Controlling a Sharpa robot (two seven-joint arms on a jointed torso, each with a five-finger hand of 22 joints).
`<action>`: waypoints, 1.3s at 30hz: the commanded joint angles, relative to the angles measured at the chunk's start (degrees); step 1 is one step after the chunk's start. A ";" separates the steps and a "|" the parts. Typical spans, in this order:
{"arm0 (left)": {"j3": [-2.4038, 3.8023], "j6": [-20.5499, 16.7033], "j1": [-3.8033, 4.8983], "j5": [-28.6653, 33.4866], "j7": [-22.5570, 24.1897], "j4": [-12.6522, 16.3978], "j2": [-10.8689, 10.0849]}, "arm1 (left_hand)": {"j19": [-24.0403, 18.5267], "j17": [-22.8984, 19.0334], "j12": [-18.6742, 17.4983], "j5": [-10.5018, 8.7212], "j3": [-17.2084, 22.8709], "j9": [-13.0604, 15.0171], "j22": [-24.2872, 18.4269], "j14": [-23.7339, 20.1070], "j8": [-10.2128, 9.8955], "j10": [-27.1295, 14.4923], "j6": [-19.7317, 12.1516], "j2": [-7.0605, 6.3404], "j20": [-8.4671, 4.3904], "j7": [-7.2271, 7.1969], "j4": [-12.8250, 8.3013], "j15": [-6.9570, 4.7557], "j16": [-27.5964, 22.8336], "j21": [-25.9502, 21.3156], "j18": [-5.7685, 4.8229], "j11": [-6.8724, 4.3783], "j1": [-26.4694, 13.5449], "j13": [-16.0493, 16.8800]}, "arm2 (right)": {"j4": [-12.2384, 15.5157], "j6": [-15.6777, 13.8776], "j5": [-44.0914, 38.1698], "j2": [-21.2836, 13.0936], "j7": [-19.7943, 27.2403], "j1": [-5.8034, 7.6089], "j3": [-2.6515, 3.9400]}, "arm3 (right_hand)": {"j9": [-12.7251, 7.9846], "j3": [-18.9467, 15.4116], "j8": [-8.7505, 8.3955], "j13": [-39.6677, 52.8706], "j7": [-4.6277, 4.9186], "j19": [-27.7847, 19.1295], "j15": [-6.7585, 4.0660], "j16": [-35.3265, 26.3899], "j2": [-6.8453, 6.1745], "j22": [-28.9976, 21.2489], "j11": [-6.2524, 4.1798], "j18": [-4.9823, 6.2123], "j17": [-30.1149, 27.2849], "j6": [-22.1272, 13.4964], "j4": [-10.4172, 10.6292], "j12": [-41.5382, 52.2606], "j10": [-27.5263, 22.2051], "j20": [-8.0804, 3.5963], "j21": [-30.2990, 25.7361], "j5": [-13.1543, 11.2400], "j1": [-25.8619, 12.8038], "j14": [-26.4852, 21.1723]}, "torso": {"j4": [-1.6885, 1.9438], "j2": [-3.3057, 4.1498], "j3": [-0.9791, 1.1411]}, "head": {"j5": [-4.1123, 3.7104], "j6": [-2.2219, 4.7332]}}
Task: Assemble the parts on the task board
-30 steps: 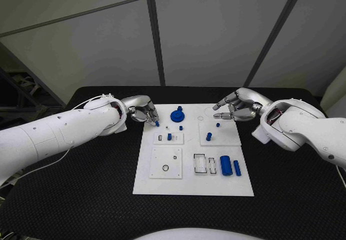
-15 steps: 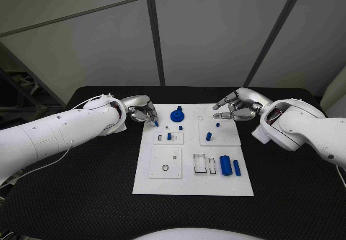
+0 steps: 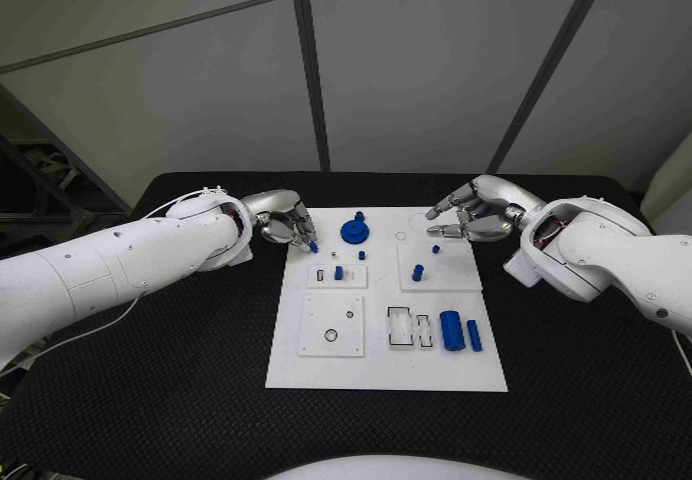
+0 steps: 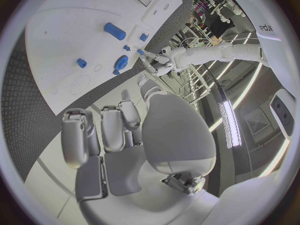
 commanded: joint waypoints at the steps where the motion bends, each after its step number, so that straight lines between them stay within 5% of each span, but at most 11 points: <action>1: -0.02 0.85 0.01 -0.25 -0.17 -0.09 -0.02 | -0.05 -0.25 -0.48 0.16 -0.43 0.09 0.09 -0.22 -0.25 -0.18 -0.44 -0.54 0.31 0.09 -0.20 0.38 -0.29 -0.19 -0.06 0.28 -0.23 0.05 | 0.07 0.15 -0.07 0.03 0.47 0.10 0.03 | 0.07 -0.01 0.19 0.04 -0.14 2.91 -0.15 -0.30 0.50 10.23 -0.09 0.45 0.02 0.44 0.45 0.24 0.09 -0.28 -0.30 0.09 -0.28 1.75 | 0.01 0.00 0.00 | -0.02 0.00; 19: -0.02 0.95 0.01 -0.21 -0.34 -0.40 -0.02 | -0.23 -0.87 -0.98 0.14 -1.00 0.13 0.07 -0.65 -0.86 -0.47 -0.92 -1.13 0.52 0.21 -0.35 0.59 -0.44 -0.51 -0.06 0.50 -1.09 0.01 | 0.16 0.03 -0.07 -0.04 0.48 0.10 0.03 | 0.10 -0.01 0.16 -0.04 -0.15 2.85 -0.16 -0.40 0.49 10.13 -0.10 0.48 -0.08 0.45 0.49 0.15 0.03 -0.29 -0.40 0.09 -0.25 1.73 | 0.02 0.00 0.00 | -0.03 -0.04; 39: -0.02 0.87 0.01 -0.14 -0.71 -0.49 0.07 | -0.19 -1.16 -1.74 0.13 -1.35 -0.85 0.07 -0.90 -2.23 -0.65 -4.82 -1.35 0.97 0.86 -1.12 1.02 -0.21 -0.99 -0.01 0.97 -1.44 -0.02 | 0.30 0.02 -0.07 -0.12 0.44 0.10 0.03 | 0.10 -0.01 0.16 -0.04 -0.15 2.85 -0.16 -0.40 0.49 10.13 -0.10 0.48 -0.08 0.45 0.49 0.15 0.03 -0.29 -0.40 0.09 -0.25 1.73 | -0.01 0.00 0.02 | -0.08 -0.13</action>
